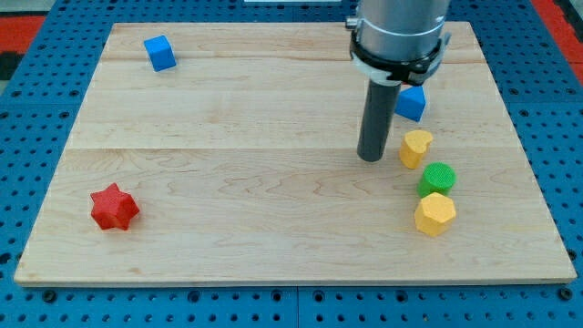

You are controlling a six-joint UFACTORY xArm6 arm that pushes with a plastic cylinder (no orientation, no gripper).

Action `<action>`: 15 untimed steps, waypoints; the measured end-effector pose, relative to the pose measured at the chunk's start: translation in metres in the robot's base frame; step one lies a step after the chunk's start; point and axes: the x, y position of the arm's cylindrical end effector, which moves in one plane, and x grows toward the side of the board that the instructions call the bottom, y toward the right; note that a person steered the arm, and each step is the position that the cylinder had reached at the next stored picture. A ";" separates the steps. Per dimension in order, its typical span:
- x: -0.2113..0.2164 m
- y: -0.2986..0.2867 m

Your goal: Move the red star towards the yellow hexagon

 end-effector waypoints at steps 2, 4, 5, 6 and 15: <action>0.000 0.040; 0.000 -0.020; 0.006 -0.086; 0.058 -0.108; 0.086 -0.258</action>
